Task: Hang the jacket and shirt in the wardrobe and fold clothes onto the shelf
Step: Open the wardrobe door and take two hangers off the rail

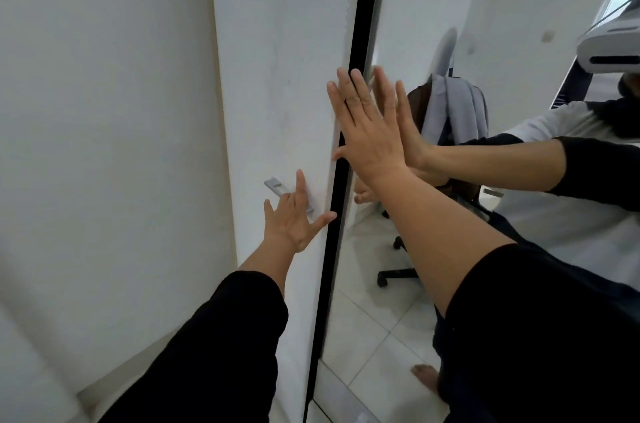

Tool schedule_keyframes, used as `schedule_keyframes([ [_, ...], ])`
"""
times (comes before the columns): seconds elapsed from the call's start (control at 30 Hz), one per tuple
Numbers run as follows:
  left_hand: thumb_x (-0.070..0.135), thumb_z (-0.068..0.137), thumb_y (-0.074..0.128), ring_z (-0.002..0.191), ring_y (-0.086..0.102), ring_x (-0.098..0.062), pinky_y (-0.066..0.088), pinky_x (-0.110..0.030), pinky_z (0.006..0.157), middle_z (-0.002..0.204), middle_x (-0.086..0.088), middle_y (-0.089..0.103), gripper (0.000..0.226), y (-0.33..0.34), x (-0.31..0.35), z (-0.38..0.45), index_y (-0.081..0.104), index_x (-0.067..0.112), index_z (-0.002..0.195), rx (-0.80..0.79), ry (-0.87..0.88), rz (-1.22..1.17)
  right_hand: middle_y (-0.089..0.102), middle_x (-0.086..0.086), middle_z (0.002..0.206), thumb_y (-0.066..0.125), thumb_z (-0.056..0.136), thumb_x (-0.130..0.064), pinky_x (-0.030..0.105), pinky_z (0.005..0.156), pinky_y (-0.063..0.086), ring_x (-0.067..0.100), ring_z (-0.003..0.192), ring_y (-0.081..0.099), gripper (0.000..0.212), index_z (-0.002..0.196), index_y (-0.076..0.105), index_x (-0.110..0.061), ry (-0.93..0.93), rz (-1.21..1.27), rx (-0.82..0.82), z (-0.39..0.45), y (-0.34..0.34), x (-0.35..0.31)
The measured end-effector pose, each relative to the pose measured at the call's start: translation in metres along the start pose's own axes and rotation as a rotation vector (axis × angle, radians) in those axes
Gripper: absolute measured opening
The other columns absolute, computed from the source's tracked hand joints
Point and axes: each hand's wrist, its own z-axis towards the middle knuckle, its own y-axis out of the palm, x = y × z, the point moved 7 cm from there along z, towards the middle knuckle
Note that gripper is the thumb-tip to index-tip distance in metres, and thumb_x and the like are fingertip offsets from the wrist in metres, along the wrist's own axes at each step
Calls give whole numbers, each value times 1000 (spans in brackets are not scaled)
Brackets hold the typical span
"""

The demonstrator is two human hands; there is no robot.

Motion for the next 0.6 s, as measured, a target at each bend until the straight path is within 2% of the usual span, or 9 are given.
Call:
schedule_keyframes([
  [0.17, 76, 81, 28, 133, 37, -21, 14, -58, 114, 141, -5, 44, 103, -23, -25, -24, -26, 19, 146, -22, 19, 43, 8, 6, 160, 69, 68, -59, 54, 114, 1, 22, 148, 8, 117, 151, 3, -10, 37, 133, -75, 5, -34, -20],
  [0.3, 75, 81, 31, 127, 44, -24, 19, -56, 112, 135, -7, 49, 100, -42, -57, -47, -24, 23, 147, -3, 8, 75, 0, 5, 161, 63, 71, -63, 52, 114, -5, 22, 148, 1, 116, 151, -4, -12, -26, 230, -93, 12, -64, -53],
  [0.47, 67, 87, 34, 131, 43, -21, 11, -60, 113, 140, 0, 47, 90, -68, -114, -74, -25, 32, 144, -24, -43, 88, -4, 3, 161, 57, 72, -71, 51, 115, -4, 20, 148, -4, 116, 151, -6, -14, -104, 309, -72, 33, -99, -105],
  [0.6, 57, 90, 41, 127, 46, -17, 12, -58, 113, 138, 2, 47, 85, -105, -155, -100, -17, 30, 147, 91, -78, 129, -2, 2, 161, 51, 76, -72, 48, 115, -4, 21, 148, -3, 109, 152, -2, -15, -173, 395, -16, 58, -123, -154],
])
